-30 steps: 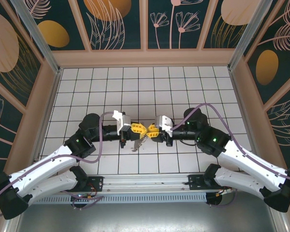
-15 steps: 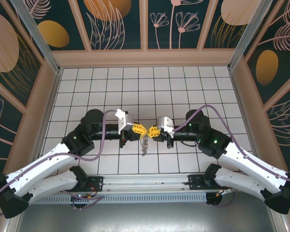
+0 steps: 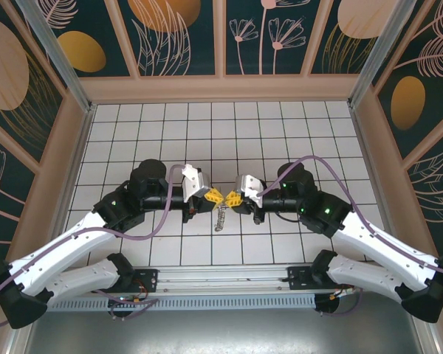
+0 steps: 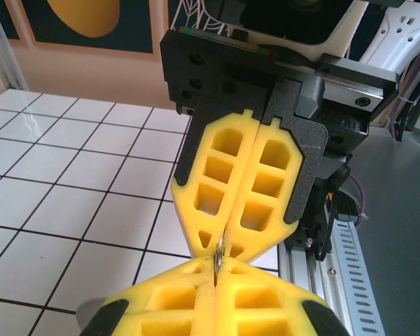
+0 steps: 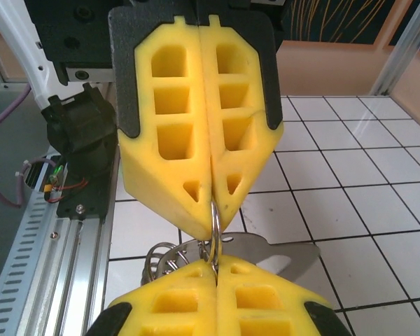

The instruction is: Put the keys on the keyring

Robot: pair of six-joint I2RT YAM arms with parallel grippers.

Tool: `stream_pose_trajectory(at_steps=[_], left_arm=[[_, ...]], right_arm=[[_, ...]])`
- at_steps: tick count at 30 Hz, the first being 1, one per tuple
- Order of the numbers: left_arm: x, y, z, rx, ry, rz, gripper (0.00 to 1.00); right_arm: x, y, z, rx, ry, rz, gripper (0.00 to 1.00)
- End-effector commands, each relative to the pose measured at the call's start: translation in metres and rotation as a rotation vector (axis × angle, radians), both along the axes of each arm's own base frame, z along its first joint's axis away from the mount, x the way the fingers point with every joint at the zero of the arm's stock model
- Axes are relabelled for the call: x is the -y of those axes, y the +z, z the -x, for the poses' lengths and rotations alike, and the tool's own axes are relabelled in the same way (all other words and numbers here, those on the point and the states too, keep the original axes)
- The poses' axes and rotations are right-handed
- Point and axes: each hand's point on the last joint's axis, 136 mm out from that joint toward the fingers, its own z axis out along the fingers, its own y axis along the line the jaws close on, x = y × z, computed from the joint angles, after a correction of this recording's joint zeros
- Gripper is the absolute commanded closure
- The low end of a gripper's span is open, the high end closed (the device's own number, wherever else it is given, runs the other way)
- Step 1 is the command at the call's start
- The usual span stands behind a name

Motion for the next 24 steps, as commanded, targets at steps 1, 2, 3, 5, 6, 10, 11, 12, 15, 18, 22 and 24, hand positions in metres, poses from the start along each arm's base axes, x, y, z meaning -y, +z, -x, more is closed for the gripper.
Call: stream_pose_trajectory(at_steps=[1,2,3,5,6,10,11,12,15,18,22,24], left_arm=[[0.000,0.012,0.001,0.037,-0.008,0.045,1.00],[0.000,0.013,0.002,0.038,-0.008,0.054,1.00],[0.000,0.015,0.003,0.040,-0.010,0.065,1.00],[-0.001,0.017,0.003,0.045,-0.006,0.085,1.00],[-0.001,0.018,0.003,0.050,-0.003,0.102,1.00],[-0.004,0.034,0.007,0.072,0.000,0.237,1.00],[-0.005,0.037,0.008,0.076,-0.002,0.265,1.00],[-0.005,0.040,0.010,0.080,-0.007,0.295,1.00],[-0.008,0.045,0.013,0.093,-0.013,0.350,1.00],[-0.010,0.050,0.019,0.107,-0.038,0.381,1.00],[-0.013,0.055,0.025,0.120,-0.062,0.400,1.00],[-0.013,0.056,0.027,0.125,-0.067,0.405,1.00]], right_arm=[[-0.003,0.018,0.004,0.034,0.021,-0.028,1.00],[-0.003,0.016,0.004,0.031,0.018,-0.024,1.00],[-0.002,0.016,0.004,0.030,0.016,-0.021,1.00],[-0.002,0.015,0.004,0.027,0.014,-0.017,1.00],[-0.002,0.015,0.004,0.027,0.013,-0.020,1.00],[-0.003,0.018,0.005,0.015,0.014,-0.053,1.00],[-0.003,0.019,0.007,0.011,0.020,-0.062,1.00],[-0.003,0.022,0.009,0.010,0.030,-0.073,1.00],[-0.001,0.023,0.011,0.004,0.033,-0.083,0.98],[0.000,0.018,0.005,-0.009,0.001,-0.066,0.99],[-0.003,0.014,0.001,-0.031,-0.015,-0.049,1.00],[-0.005,0.012,-0.001,-0.039,-0.017,-0.043,1.00]])
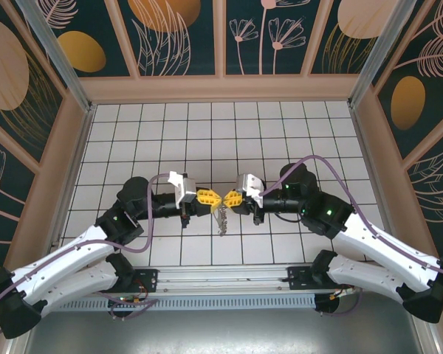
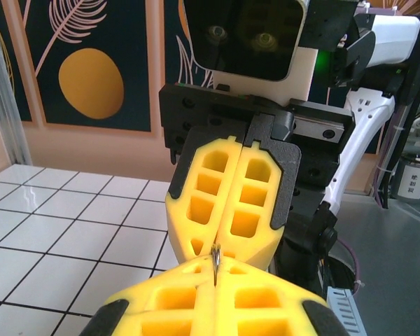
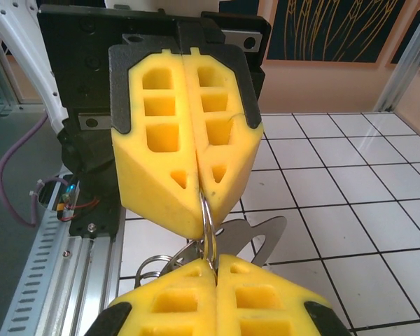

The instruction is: Put the keys on the keyring

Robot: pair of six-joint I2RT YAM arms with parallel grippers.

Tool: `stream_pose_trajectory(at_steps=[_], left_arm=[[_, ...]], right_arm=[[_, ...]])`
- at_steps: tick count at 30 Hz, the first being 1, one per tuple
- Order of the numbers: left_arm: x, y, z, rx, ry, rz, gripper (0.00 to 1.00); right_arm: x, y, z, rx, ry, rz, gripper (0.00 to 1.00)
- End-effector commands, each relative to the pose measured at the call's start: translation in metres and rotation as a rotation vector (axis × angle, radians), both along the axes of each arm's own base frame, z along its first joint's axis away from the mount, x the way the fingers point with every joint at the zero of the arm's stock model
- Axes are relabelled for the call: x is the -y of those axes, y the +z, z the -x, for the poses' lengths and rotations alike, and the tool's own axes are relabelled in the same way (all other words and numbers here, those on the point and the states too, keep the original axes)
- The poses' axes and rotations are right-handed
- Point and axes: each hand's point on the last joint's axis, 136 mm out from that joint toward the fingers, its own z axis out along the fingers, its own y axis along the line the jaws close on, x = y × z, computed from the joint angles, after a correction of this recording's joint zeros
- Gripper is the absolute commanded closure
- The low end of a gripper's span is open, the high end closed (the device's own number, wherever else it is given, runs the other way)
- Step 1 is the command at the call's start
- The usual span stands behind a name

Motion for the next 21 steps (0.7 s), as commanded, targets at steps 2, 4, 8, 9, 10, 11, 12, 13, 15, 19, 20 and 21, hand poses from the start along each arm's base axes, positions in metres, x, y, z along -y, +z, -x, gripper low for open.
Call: stream_pose_trajectory(at_steps=[2,4,8,9,10,11,12,13,15,19,20,21], left_arm=[[-0.0076,0.0407,0.0166,0.095,-0.056,0.132,1.00],[-0.0078,0.0411,0.0177,0.098,-0.061,0.134,1.00],[-0.0085,0.0410,0.0197,0.102,-0.069,0.136,1.00],[-0.0088,0.0410,0.0200,0.102,-0.069,0.137,1.00],[-0.0090,0.0411,0.0208,0.104,-0.072,0.138,1.00],[-0.0093,0.0414,0.0212,0.105,-0.073,0.138,1.00],[-0.0096,0.0418,0.0214,0.105,-0.074,0.138,1.00],[-0.0100,0.0422,0.0215,0.107,-0.072,0.138,1.00],[-0.0111,0.0427,0.0219,0.110,-0.067,0.134,1.00],[-0.0130,0.0424,0.0212,0.112,-0.055,0.127,1.00],[-0.0135,0.0435,0.0219,0.115,-0.055,0.129,1.00],[-0.0138,0.0435,0.0221,0.115,-0.055,0.128,1.00]], right_arm=[[-0.0037,-0.0025,-0.0060,-0.026,-0.023,0.014,1.00],[-0.0047,-0.0029,-0.0077,-0.027,-0.026,0.020,1.00],[-0.0067,-0.0021,-0.0087,-0.034,-0.026,0.029,1.00],[-0.0069,-0.0014,-0.0089,-0.034,-0.027,0.027,1.00],[-0.0074,-0.0017,-0.0096,-0.036,-0.029,0.027,1.00],[-0.0075,-0.0012,-0.0100,-0.035,-0.032,0.026,0.98],[-0.0073,-0.0009,-0.0108,-0.035,-0.036,0.024,0.96],[-0.0069,-0.0002,-0.0113,-0.034,-0.041,0.022,0.94],[-0.0052,0.0019,-0.0104,-0.029,-0.043,0.012,0.90],[-0.0015,0.0058,-0.0076,-0.018,-0.043,-0.006,0.93],[-0.0013,0.0057,-0.0066,-0.017,-0.040,-0.008,0.97],[-0.0009,0.0054,-0.0060,-0.017,-0.038,-0.007,1.00]])
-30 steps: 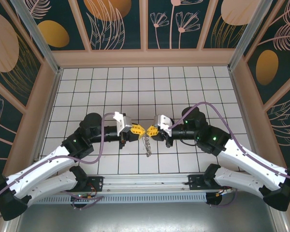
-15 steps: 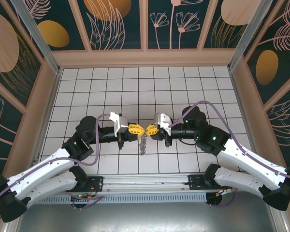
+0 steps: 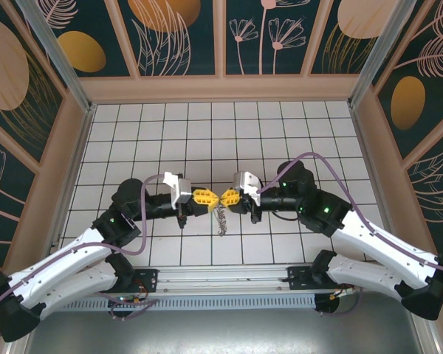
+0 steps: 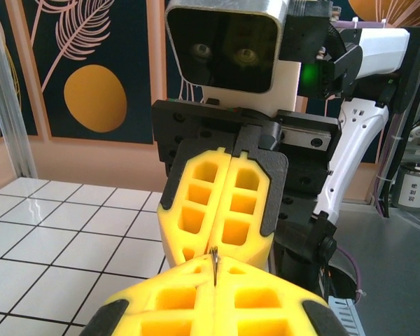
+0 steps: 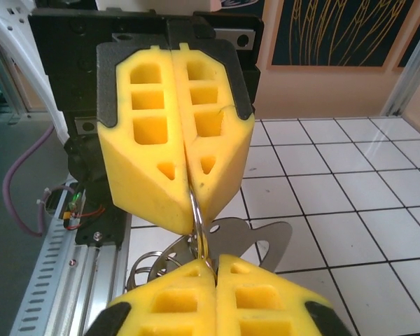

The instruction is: Put the keys on the keyring

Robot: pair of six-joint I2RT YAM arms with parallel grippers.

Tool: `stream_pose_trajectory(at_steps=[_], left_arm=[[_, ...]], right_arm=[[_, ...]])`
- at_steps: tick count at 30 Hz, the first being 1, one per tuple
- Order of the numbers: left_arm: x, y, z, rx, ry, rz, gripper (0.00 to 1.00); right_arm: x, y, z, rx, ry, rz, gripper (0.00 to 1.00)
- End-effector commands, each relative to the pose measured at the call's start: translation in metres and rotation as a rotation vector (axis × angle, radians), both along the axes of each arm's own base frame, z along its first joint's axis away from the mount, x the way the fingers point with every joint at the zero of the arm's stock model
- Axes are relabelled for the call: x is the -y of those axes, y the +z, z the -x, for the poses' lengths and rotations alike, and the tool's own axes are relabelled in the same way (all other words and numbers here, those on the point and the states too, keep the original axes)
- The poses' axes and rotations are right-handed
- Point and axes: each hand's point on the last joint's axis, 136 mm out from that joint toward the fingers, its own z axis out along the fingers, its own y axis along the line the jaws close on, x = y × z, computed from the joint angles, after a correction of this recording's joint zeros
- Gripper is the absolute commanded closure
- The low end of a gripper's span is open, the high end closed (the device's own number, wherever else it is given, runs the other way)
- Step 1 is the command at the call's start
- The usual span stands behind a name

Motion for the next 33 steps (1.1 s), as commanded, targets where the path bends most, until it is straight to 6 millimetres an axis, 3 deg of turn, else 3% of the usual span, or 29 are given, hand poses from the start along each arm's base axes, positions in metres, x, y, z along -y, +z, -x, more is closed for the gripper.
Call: stream_pose_trajectory(at_steps=[1,13,33], left_arm=[[-0.007,0.034,0.018,0.093,-0.059,0.094,1.00],[-0.007,0.041,0.021,0.103,-0.072,0.092,1.00],[0.003,0.030,0.031,0.072,-0.189,0.043,1.00]], right_arm=[[0.005,-0.002,-0.007,-0.001,-0.051,0.010,1.00],[0.002,-0.009,-0.008,-0.014,-0.045,0.034,1.00],[-0.013,-0.002,-0.006,-0.032,0.030,0.025,1.00]])
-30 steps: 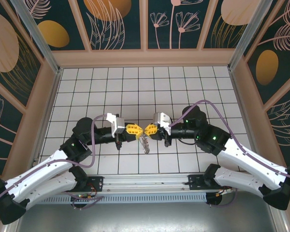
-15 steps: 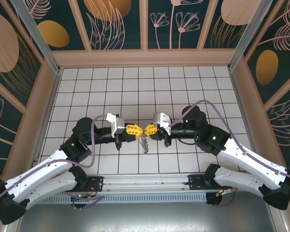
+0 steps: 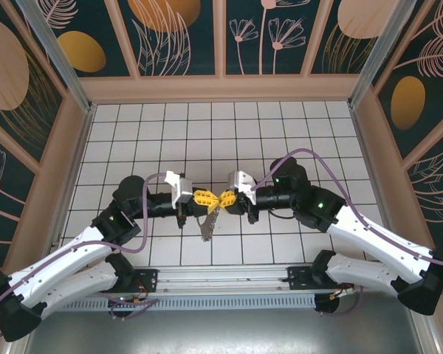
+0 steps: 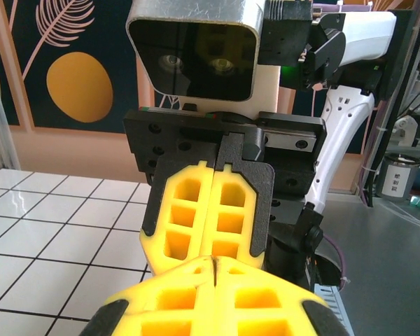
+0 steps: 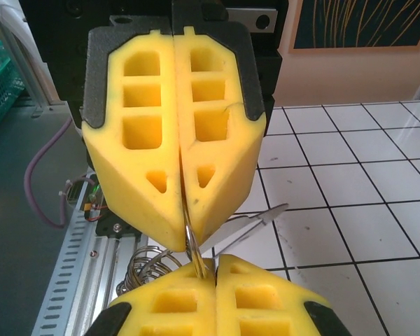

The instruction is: Put the keys on the keyring

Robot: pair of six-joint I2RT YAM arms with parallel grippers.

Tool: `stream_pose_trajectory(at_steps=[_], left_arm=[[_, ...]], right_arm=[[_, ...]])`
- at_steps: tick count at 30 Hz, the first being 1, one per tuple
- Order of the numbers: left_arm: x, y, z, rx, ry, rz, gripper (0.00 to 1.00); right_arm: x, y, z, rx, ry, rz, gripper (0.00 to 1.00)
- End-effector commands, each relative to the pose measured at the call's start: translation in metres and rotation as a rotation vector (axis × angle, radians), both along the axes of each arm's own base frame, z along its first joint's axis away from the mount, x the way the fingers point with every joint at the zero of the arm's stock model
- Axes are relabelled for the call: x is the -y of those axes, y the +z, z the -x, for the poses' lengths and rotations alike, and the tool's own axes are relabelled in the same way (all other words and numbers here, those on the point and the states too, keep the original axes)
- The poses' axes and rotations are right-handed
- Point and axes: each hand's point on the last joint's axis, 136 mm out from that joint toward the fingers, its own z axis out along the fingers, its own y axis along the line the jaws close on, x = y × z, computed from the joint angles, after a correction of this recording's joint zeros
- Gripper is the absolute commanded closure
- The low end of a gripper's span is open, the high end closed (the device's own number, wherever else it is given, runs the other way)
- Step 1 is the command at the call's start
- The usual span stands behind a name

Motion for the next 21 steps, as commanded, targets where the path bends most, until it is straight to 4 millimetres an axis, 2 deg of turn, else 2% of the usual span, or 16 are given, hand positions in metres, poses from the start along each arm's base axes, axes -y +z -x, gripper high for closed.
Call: stream_pose_trajectory(at_steps=[1,3,6,8,13,21], left_arm=[[0.002,0.034,0.027,0.089,-0.144,0.077,1.00],[0.002,0.032,0.026,0.089,-0.138,0.073,1.00],[-0.001,0.035,0.025,0.105,-0.115,0.077,1.00],[-0.003,0.037,0.025,0.111,-0.103,0.077,1.00],[-0.005,0.040,0.025,0.118,-0.092,0.075,1.00],[-0.007,0.041,0.016,0.127,-0.031,0.081,1.00]], right_arm=[[-0.004,0.010,-0.006,0.030,-0.009,-0.027,1.00],[-0.002,0.015,-0.002,0.039,0.006,-0.048,1.00],[0.001,0.019,0.000,0.056,0.000,-0.072,0.86],[0.004,0.018,-0.001,0.065,-0.016,-0.078,0.80],[0.010,0.014,0.001,0.067,-0.029,-0.082,0.78],[0.026,0.031,0.013,0.138,-0.033,-0.174,0.74]])
